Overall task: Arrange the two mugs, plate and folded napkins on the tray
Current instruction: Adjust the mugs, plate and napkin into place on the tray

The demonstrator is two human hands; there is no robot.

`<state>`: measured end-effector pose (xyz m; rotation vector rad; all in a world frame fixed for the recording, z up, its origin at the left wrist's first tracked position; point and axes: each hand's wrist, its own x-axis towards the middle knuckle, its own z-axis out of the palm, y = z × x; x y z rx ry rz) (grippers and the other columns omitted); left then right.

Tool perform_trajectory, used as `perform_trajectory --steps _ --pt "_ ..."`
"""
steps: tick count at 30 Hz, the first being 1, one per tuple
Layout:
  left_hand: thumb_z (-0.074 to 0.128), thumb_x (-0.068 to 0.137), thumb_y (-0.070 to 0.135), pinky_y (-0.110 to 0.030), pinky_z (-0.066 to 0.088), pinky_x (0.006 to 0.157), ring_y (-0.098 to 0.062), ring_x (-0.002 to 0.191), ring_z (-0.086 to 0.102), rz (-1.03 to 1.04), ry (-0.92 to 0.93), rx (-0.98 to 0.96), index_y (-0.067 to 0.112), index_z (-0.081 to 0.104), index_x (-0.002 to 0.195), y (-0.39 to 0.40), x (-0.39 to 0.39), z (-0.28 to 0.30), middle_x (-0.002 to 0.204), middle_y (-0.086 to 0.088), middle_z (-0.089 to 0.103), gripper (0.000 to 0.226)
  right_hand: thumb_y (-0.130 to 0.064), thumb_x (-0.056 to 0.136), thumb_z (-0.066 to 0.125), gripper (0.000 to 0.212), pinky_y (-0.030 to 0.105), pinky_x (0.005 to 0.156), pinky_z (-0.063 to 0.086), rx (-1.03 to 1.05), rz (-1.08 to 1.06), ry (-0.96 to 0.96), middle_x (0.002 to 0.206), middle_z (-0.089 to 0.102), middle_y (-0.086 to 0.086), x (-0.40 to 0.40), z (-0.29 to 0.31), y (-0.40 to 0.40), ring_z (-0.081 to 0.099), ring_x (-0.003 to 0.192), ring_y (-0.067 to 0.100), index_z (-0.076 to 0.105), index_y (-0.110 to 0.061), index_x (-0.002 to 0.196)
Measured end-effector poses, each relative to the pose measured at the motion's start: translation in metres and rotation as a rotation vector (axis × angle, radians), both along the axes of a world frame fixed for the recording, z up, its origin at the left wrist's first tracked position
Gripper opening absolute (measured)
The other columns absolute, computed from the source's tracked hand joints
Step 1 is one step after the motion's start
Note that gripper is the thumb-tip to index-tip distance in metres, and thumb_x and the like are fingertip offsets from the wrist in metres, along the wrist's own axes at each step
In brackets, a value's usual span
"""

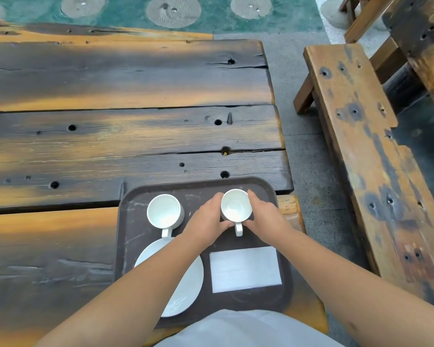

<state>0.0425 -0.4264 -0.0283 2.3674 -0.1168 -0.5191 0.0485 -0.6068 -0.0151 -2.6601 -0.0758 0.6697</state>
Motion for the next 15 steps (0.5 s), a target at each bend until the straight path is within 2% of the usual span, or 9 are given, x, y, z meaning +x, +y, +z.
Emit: perform_trajectory --steps 5,7,10,11,12,13,15 --pt "0.077 0.080 0.033 -0.030 0.047 0.088 -0.013 0.112 0.056 0.008 0.006 -0.009 0.032 0.039 0.126 -0.001 0.001 -0.001 0.127 0.008 0.057 0.059 -0.026 0.086 0.067 0.080 0.037 0.069 0.053 0.009 -0.005 0.017 0.104 0.068 0.009 -0.001 0.001 0.001 0.063 0.088 0.028 0.014 -0.025 0.147" --pt "0.077 0.080 0.033 -0.031 0.046 0.091 -0.015 0.116 0.054 0.004 0.010 -0.005 0.032 0.039 0.128 0.000 0.000 -0.001 0.131 0.008 0.055 0.062 -0.020 0.087 0.065 0.085 0.037 0.070 0.053 0.008 -0.011 0.048 0.101 0.067 0.009 -0.002 0.002 0.001 0.063 0.086 0.026 0.007 -0.027 0.149" --pt "0.077 0.080 0.035 -0.029 0.039 0.096 -0.018 0.131 0.045 -0.014 0.005 0.049 0.026 0.030 0.142 0.003 -0.003 0.001 0.145 0.002 0.046 0.078 -0.004 0.085 0.057 0.094 0.035 0.058 0.050 -0.042 -0.059 0.078 0.082 0.061 0.002 -0.005 0.004 0.000 0.062 0.072 0.022 -0.006 -0.033 0.150" --pt "0.076 0.081 0.038 -0.031 0.036 0.102 -0.018 0.137 0.038 -0.016 0.001 0.079 0.021 0.024 0.148 0.005 -0.006 0.002 0.152 0.001 0.039 0.086 -0.001 0.084 0.055 0.096 0.032 0.054 0.046 -0.062 -0.082 0.063 0.081 0.060 0.002 -0.007 0.006 -0.002 0.063 0.072 0.022 -0.007 -0.031 0.151" --pt "0.074 0.083 0.040 -0.033 0.032 0.108 -0.018 0.143 0.029 -0.017 -0.003 0.106 0.019 0.018 0.152 0.008 -0.008 0.004 0.157 0.000 0.031 0.091 0.002 0.082 0.054 0.097 0.030 0.053 0.041 -0.079 -0.094 0.035 0.091 0.063 0.005 -0.010 0.008 -0.003 0.064 0.078 0.023 -0.006 -0.028 0.152" --pt "0.071 0.085 0.042 -0.034 0.027 0.113 -0.018 0.147 0.021 -0.021 -0.012 0.125 0.017 0.014 0.154 0.010 -0.011 0.006 0.160 -0.001 0.025 0.092 0.004 0.081 0.054 0.096 0.029 0.057 0.040 -0.087 -0.097 0.003 0.110 0.064 0.007 -0.013 0.011 -0.004 0.065 0.090 0.024 -0.004 -0.024 0.153" --pt "0.065 0.090 0.043 -0.033 0.019 0.116 -0.017 0.149 0.012 -0.043 -0.053 0.141 0.016 0.011 0.154 0.015 -0.018 0.011 0.162 -0.001 0.018 0.088 0.003 0.082 0.053 0.092 0.030 0.073 0.044 -0.075 -0.087 -0.056 0.147 0.045 0.001 -0.022 0.017 -0.004 0.054 0.120 0.022 0.000 -0.022 0.153"
